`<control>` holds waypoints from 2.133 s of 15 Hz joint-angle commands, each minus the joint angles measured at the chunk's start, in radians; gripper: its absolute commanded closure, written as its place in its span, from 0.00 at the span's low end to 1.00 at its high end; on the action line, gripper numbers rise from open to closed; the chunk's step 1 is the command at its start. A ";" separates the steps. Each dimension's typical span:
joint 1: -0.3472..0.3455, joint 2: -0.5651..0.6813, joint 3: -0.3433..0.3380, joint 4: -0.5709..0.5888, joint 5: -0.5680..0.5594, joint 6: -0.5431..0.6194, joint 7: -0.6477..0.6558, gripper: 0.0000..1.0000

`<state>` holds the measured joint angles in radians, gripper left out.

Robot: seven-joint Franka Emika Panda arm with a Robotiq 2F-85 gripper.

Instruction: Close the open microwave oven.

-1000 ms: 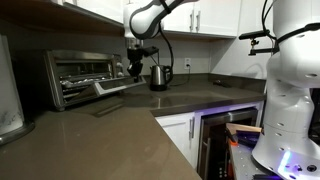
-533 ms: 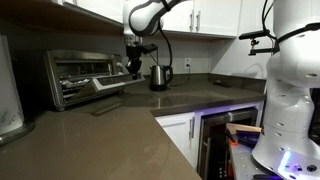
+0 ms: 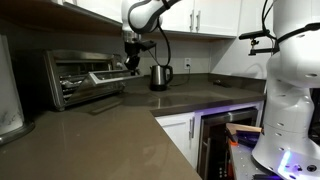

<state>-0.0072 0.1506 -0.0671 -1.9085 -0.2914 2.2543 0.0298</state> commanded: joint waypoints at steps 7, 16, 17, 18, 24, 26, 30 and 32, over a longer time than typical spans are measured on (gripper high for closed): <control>-0.001 0.000 -0.005 0.026 -0.055 0.000 0.030 1.00; 0.001 0.008 -0.005 0.048 -0.099 0.015 0.038 1.00; 0.001 0.010 -0.005 0.051 -0.104 0.020 0.042 1.00; 0.002 0.011 -0.005 0.054 -0.109 0.023 0.048 1.00; 0.002 0.015 -0.006 0.064 -0.113 0.039 0.050 1.00; 0.003 0.014 -0.006 0.063 -0.117 0.044 0.055 1.00; 0.008 0.011 -0.006 0.057 -0.143 0.066 0.082 1.00; 0.008 0.013 -0.006 0.059 -0.155 0.076 0.092 1.00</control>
<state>-0.0054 0.1550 -0.0704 -1.8601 -0.4053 2.3008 0.0807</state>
